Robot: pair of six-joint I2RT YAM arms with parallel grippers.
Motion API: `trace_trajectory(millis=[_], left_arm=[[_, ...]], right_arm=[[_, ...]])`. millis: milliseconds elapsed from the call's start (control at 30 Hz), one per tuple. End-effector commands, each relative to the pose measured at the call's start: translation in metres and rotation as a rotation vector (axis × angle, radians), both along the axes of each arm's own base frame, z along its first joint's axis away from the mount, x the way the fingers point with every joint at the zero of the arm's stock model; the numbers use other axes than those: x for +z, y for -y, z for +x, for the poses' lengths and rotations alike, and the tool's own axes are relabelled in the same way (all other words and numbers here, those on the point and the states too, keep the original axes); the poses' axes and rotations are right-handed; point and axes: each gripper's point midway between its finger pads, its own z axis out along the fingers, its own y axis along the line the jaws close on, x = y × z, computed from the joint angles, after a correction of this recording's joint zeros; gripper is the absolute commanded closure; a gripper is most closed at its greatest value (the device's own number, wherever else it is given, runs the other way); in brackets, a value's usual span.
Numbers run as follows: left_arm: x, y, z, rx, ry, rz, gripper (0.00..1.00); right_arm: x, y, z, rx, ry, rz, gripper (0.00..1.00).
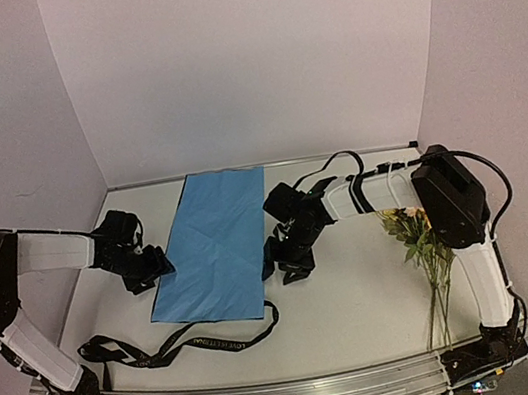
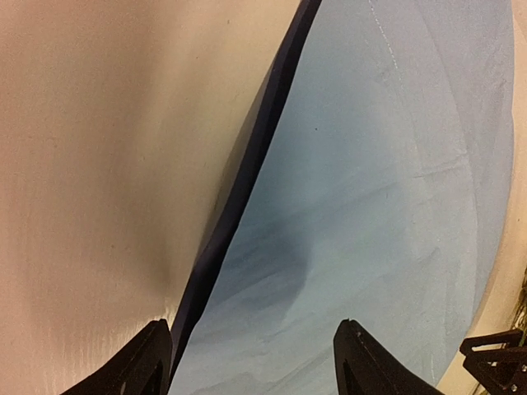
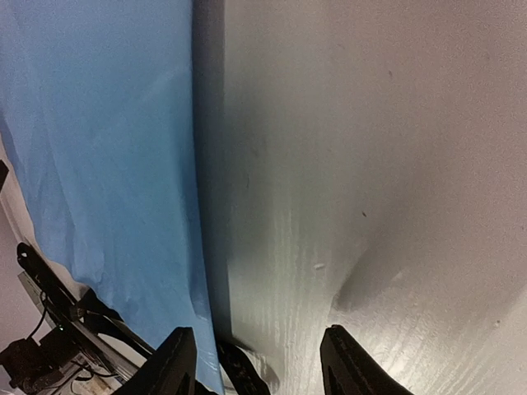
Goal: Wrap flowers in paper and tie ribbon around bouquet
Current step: Move the folded wrapping paper to the center of the board, then pick up the folded wrapping paper from the center of the board.
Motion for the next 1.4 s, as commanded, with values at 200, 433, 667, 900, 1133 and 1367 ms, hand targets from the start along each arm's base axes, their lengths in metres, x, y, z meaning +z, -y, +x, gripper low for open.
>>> trace_trajectory(millis=[200, 433, 667, 900, 1133, 1367], left_arm=[[0.004, 0.018, 0.025, -0.099, 0.046, -0.046, 0.4], [0.005, 0.026, 0.025, -0.129, 0.043, -0.081, 0.49], [0.015, 0.033, 0.026, -0.165, 0.058, -0.113, 0.58], [0.025, 0.037, 0.026, -0.185, 0.078, -0.134, 0.73], [0.037, 0.04, 0.027, -0.206, 0.1, -0.146, 0.96], [0.099, 0.056, 0.034, -0.281, 0.222, -0.225, 1.0]], right_arm=[[0.001, -0.027, 0.02, -0.023, 0.023, 0.052, 0.58], [-0.007, -0.031, 0.021, -0.032, 0.002, 0.053, 0.78], [-0.011, -0.032, 0.022, -0.04, -0.01, 0.052, 0.83], [-0.012, -0.033, 0.022, -0.046, -0.015, 0.052, 0.84], [-0.011, -0.034, 0.022, -0.049, -0.018, 0.054, 0.85], [-0.004, -0.046, 0.02, -0.052, -0.021, 0.09, 0.83]])
